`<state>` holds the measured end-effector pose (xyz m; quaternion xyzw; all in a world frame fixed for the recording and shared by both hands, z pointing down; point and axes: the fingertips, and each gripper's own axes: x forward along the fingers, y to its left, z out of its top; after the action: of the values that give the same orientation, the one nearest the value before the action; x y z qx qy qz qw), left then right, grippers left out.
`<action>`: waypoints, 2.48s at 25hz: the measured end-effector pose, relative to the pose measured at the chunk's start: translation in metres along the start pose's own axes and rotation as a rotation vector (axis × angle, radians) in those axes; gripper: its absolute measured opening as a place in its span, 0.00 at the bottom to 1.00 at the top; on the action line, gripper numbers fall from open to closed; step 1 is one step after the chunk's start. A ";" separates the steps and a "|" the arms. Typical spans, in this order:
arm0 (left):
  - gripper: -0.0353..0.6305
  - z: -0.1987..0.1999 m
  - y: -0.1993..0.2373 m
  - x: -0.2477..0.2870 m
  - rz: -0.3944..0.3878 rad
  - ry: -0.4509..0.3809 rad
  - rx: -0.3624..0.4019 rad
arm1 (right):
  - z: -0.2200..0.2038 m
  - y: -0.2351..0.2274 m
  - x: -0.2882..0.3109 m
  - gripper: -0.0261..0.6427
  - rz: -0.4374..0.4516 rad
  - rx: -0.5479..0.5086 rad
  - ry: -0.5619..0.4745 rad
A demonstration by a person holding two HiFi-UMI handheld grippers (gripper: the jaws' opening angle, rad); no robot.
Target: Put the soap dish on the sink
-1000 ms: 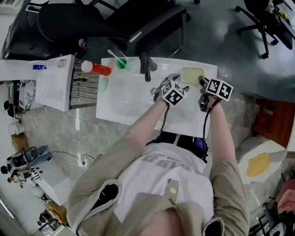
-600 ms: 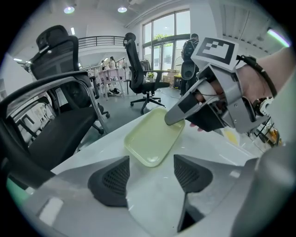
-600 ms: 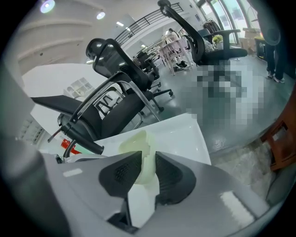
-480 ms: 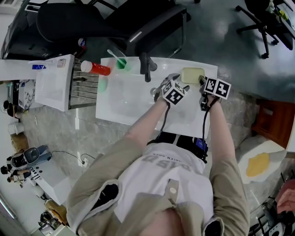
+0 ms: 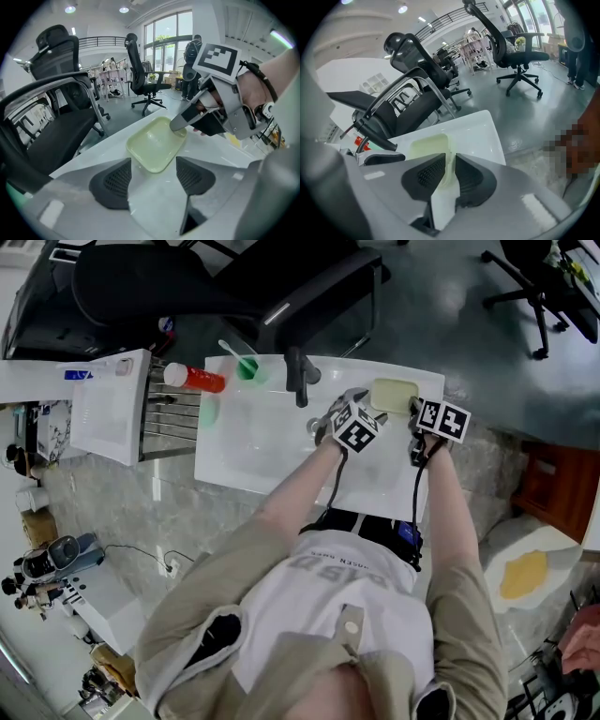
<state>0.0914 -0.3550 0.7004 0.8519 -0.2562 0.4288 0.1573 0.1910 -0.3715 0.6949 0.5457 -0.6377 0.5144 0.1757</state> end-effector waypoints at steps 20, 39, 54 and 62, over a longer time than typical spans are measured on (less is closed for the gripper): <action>0.53 0.003 0.005 0.001 -0.004 -0.004 -0.002 | 0.001 -0.007 0.003 0.12 -0.051 -0.047 0.006; 0.53 0.035 0.014 -0.045 0.060 -0.156 -0.088 | 0.038 0.016 -0.056 0.25 0.036 -0.131 -0.254; 0.31 0.095 -0.005 -0.174 0.221 -0.553 -0.148 | 0.051 0.090 -0.205 0.19 0.064 -0.434 -0.726; 0.10 0.112 -0.028 -0.230 0.297 -0.702 -0.079 | 0.032 0.115 -0.256 0.07 0.019 -0.558 -0.831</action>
<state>0.0650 -0.3177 0.4474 0.8937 -0.4316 0.1190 0.0286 0.1889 -0.2813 0.4270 0.6309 -0.7720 0.0650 0.0416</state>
